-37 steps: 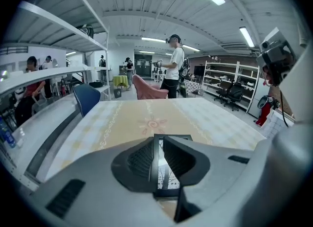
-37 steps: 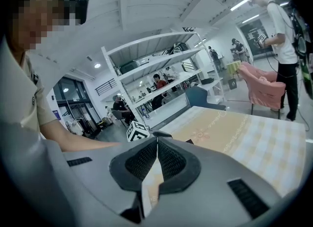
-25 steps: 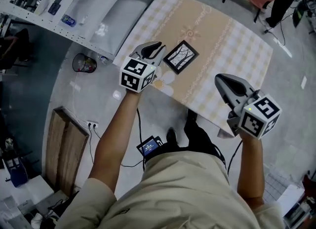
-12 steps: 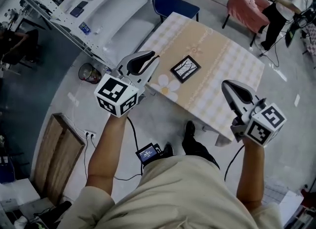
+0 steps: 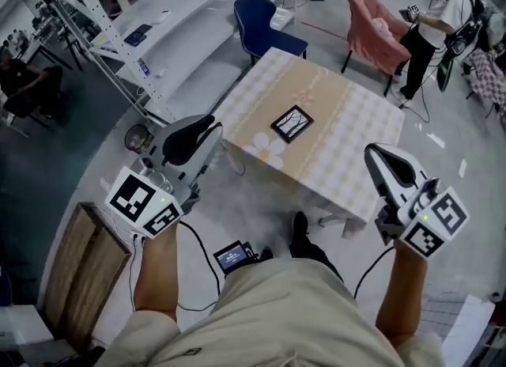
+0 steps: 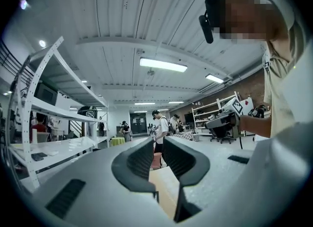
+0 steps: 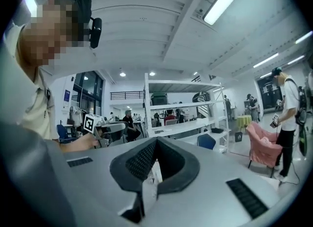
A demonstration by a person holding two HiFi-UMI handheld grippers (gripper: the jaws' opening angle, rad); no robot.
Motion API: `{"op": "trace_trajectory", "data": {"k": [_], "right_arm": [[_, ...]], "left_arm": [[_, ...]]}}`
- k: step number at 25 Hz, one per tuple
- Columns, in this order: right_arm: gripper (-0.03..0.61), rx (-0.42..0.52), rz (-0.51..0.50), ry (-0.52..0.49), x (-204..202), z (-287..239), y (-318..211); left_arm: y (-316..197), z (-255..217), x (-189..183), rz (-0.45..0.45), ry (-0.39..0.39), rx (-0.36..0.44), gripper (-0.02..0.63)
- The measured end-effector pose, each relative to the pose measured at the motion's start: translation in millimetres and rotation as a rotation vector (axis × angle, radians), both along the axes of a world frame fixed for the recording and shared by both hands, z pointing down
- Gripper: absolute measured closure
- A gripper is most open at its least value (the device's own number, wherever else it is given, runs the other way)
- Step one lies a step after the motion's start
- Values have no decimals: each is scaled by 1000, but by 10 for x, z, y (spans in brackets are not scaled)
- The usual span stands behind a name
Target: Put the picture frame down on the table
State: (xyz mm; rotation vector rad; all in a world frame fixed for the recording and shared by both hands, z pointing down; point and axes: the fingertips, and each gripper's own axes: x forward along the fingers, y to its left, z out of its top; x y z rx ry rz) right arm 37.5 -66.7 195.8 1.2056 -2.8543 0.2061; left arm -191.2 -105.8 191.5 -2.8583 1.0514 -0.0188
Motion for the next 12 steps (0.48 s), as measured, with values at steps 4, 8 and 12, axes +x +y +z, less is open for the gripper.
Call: {"op": "trace_trajectory", "data": {"k": [4,8,12], "right_arm": [[578,34,31,-2,-4,-195,465],[578,44,69,19,65,-316,776],[578,51,97,28,152,-374,930]], "left_arm": [[494,-154,-179,12,-3,28,545],[726,-152,-214,26,-14,22,544],[823,-97,-99,49,14,0,545]]}}
